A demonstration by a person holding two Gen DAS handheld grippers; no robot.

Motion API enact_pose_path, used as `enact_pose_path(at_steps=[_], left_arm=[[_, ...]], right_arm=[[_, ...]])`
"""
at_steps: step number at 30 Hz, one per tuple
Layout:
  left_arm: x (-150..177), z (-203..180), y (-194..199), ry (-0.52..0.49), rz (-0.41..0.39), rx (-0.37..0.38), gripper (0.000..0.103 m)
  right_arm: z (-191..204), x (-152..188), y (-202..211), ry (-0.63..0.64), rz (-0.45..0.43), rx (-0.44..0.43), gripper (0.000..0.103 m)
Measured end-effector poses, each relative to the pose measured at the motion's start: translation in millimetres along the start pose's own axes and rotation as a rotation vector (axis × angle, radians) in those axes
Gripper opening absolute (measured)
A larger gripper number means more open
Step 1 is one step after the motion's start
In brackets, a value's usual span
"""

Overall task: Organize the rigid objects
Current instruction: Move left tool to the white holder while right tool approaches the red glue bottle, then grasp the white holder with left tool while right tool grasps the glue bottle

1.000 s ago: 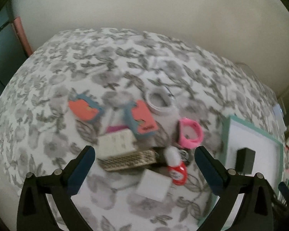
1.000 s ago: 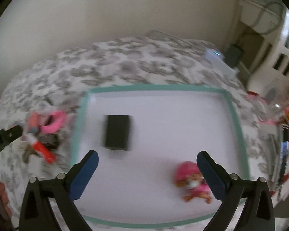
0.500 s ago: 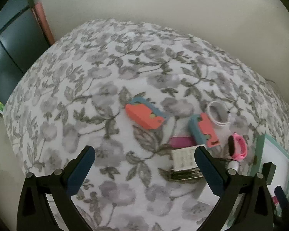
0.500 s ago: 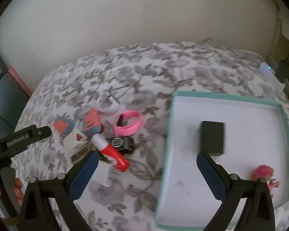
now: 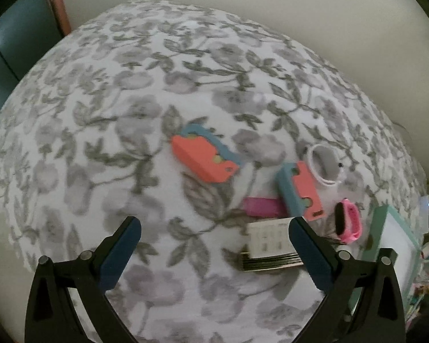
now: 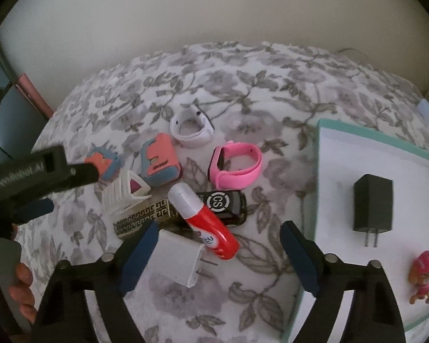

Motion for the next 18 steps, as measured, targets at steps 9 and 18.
enact_pose_path(at_steps=[9, 18], left_arm=[[7.6, -31.9, -25.7, -0.030, 0.073, 0.068, 0.103], [13.2, -32.9, -36.3, -0.005, 0.103, 0.083, 0.069]], right_arm=[[-5.0, 4.4, -21.6, -0.037, 0.050, -0.012, 0.073], [-4.9, 5.3, -22.7, -0.070, 0.067, -0.070, 0.037]])
Point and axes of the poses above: each gripper's, at about its wrist camera, not at the fingertips, and y roughly against the way its jaws point, z to its left, x to its underside, the point moved 9 cm from there along -y, roughly the way its jaws point, and after that the axes turned 5 degrees about x, right-handed, at the moved point
